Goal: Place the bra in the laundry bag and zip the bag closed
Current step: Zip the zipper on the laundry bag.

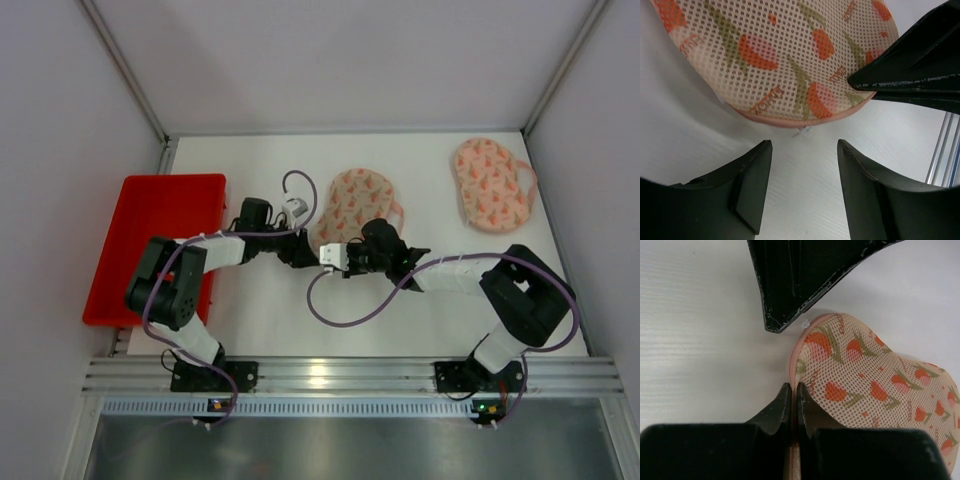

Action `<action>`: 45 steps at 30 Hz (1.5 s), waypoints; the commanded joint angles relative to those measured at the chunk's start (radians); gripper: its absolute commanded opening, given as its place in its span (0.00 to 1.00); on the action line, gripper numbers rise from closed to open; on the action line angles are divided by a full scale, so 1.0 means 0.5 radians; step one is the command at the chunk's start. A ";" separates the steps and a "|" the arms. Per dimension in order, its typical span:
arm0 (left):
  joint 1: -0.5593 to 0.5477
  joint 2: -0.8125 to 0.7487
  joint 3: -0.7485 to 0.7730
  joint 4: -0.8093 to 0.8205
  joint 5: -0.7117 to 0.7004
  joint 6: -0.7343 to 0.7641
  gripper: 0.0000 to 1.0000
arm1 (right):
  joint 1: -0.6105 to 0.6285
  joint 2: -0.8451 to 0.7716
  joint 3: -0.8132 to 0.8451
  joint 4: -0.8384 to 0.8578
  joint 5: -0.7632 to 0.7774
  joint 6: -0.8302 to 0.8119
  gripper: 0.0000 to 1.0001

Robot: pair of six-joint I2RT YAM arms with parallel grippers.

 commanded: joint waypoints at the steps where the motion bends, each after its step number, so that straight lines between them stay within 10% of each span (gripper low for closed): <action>1: -0.002 0.032 0.062 0.208 0.108 0.088 0.61 | -0.005 -0.073 0.057 0.091 -0.119 0.075 0.00; 12: -0.002 0.158 0.176 0.239 0.298 0.082 0.53 | -0.033 -0.122 0.047 0.091 -0.169 0.179 0.00; 21: 0.004 0.103 0.185 0.200 0.332 -0.080 0.01 | -0.082 -0.147 0.038 0.052 -0.181 0.207 0.00; 36: 0.130 0.162 0.433 -0.371 0.111 0.024 0.00 | -0.373 -0.475 -0.247 -0.277 -0.518 -0.318 0.00; 40: -0.057 0.024 0.381 -0.371 0.133 -0.001 0.00 | -0.395 -0.444 -0.106 -0.427 -0.460 -0.242 0.69; 45: -0.348 -0.044 0.344 -0.353 0.050 -0.228 0.00 | -0.373 -0.564 -0.051 -0.458 -0.506 -0.033 0.77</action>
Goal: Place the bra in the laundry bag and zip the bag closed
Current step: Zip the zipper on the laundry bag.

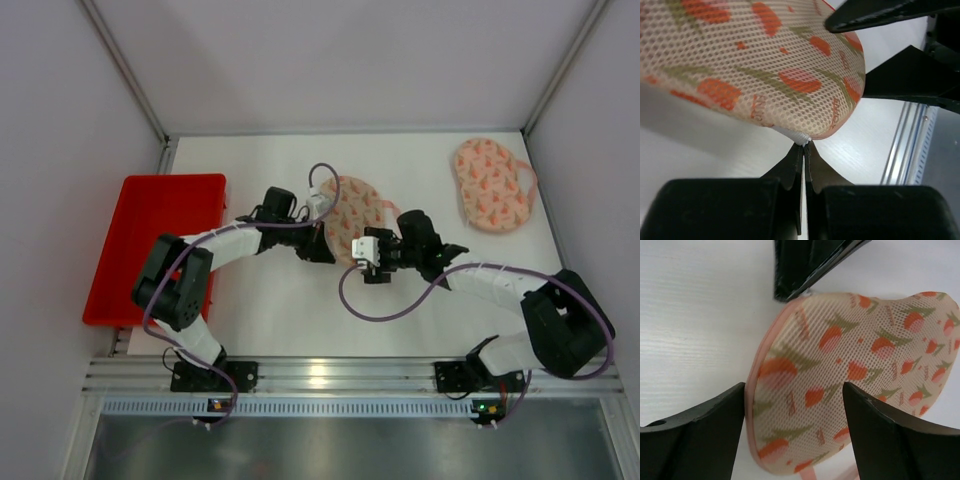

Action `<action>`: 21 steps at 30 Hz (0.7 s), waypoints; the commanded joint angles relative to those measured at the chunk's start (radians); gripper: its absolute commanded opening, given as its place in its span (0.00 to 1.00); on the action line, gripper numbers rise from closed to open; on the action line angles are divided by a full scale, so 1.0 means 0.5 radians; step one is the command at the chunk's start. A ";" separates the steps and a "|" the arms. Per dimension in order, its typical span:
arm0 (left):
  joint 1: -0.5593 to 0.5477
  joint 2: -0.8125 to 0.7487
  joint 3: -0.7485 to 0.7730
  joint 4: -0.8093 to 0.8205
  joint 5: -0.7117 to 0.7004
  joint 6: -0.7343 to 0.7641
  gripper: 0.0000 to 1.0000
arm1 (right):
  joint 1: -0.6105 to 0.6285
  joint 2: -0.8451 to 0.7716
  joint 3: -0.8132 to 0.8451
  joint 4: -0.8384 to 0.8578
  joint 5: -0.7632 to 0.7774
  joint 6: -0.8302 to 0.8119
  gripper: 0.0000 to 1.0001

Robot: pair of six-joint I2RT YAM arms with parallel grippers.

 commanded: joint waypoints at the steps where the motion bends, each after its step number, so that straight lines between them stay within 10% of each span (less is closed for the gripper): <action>1: -0.175 -0.110 -0.018 0.049 -0.031 -0.193 0.00 | 0.016 -0.166 0.109 -0.043 -0.092 0.137 0.76; 21: -0.193 -0.012 -0.052 0.377 -0.031 -0.743 0.00 | 0.182 -0.031 0.115 0.064 0.015 0.134 0.55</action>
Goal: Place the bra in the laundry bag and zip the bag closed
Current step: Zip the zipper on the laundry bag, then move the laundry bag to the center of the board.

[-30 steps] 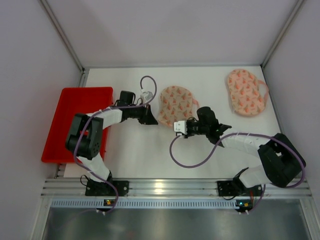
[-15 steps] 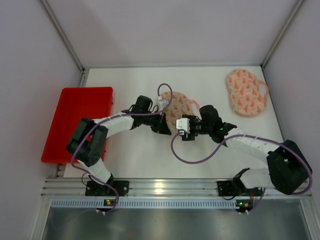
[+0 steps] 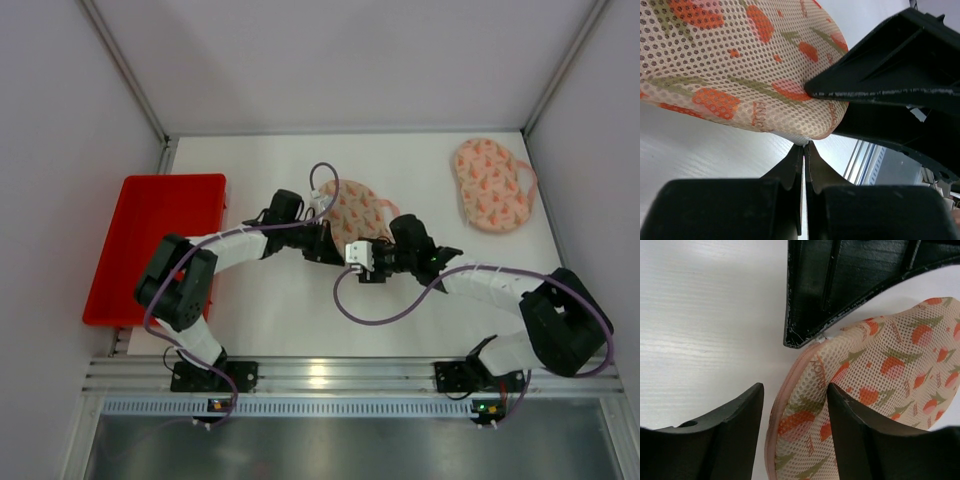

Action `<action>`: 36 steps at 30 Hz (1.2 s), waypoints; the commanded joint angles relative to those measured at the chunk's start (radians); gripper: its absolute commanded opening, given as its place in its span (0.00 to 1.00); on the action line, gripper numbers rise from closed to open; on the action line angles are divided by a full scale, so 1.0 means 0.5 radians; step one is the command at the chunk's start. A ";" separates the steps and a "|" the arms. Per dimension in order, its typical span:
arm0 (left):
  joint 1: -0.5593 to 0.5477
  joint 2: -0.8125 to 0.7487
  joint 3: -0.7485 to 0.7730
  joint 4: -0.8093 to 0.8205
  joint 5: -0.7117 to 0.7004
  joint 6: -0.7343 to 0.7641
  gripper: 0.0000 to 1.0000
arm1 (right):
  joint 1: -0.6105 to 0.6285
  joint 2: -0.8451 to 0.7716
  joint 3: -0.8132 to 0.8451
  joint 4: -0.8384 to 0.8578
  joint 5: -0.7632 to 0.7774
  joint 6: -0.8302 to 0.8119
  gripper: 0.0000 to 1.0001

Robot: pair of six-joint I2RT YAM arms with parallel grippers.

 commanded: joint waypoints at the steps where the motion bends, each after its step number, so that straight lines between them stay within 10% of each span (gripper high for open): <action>1: 0.003 -0.002 -0.019 0.202 0.032 -0.090 0.00 | 0.089 0.006 0.099 0.120 0.006 0.003 0.52; 6: 0.003 -0.017 -0.043 0.205 0.029 -0.093 0.00 | 0.083 0.171 0.209 0.129 0.187 0.074 0.42; 11: 0.018 -0.029 -0.077 0.184 0.005 -0.087 0.00 | 0.071 0.141 0.136 0.163 0.190 -0.046 0.00; 26: 0.454 0.235 0.048 0.110 0.007 -0.026 0.00 | -0.039 -0.071 0.050 0.006 0.104 -0.021 0.00; 29: 0.448 0.198 0.061 0.110 0.164 -0.050 0.37 | -0.042 -0.031 0.056 0.049 0.241 0.080 0.00; 36: 0.457 -0.136 0.052 -0.135 0.103 0.124 0.63 | -0.094 0.263 0.141 0.077 0.779 0.288 0.00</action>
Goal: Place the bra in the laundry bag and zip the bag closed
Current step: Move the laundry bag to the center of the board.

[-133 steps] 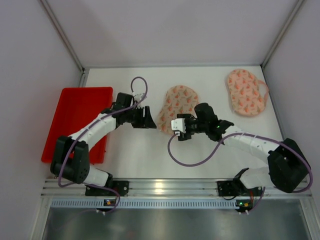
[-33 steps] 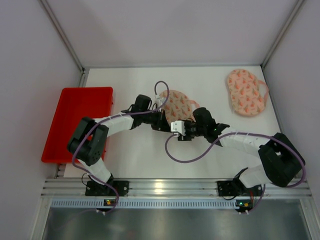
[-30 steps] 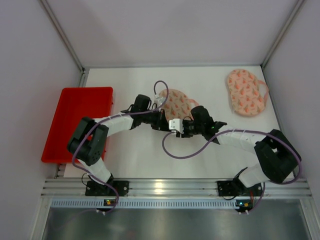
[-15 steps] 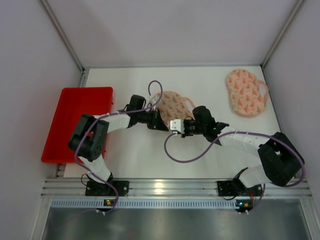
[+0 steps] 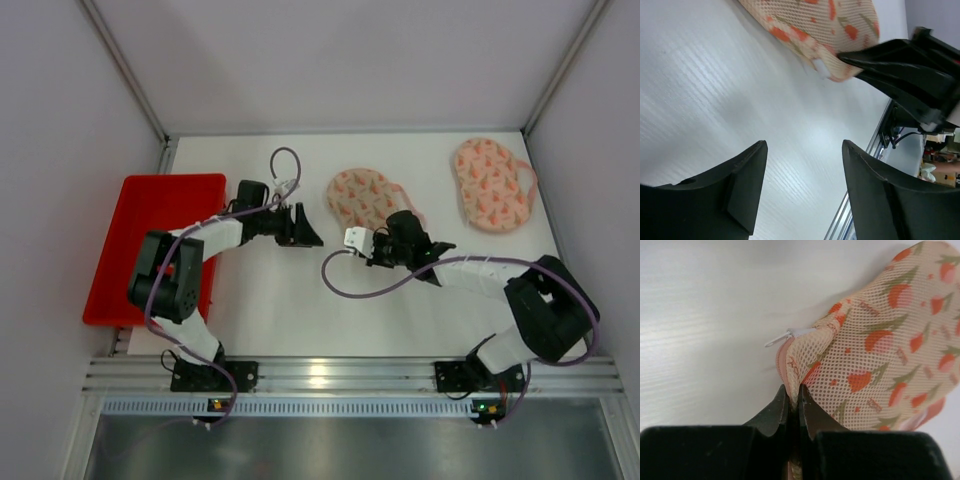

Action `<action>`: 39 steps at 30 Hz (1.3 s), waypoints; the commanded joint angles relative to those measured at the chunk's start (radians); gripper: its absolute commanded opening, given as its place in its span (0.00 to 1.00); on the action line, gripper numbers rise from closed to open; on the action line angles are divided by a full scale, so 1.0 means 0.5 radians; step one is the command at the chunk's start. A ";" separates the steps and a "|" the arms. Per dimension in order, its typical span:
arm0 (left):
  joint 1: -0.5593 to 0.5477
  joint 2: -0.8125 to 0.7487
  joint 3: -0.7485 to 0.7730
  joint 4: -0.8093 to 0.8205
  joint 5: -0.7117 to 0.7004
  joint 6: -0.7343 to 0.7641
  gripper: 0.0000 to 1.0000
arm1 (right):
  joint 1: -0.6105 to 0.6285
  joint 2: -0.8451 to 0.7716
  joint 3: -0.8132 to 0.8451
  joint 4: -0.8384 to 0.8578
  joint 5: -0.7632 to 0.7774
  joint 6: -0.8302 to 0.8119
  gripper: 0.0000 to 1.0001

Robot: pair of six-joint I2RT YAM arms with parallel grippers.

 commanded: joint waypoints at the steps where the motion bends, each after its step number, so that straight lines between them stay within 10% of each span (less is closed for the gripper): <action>1: -0.016 -0.246 0.024 -0.107 -0.050 0.151 0.68 | -0.080 0.153 0.128 -0.002 0.319 0.184 0.00; 3: -0.006 -0.325 -0.016 -0.132 -0.062 0.161 0.93 | -0.141 0.272 0.239 -0.029 0.365 0.230 0.00; 6: -0.003 -0.402 -0.074 -0.147 -0.096 0.136 0.99 | -0.230 0.419 0.347 -0.036 0.393 0.295 0.00; 14: 0.024 -0.464 -0.102 -0.156 -0.182 0.075 0.99 | -0.356 0.864 0.920 -0.266 0.623 0.503 0.00; 32: 0.089 -0.565 -0.132 -0.224 -0.292 0.115 0.99 | -0.568 0.960 0.942 -0.349 0.617 0.114 0.01; 39: 0.156 -0.605 -0.047 -0.395 -0.387 0.200 0.99 | -0.614 0.792 0.838 -0.419 0.556 -0.003 0.92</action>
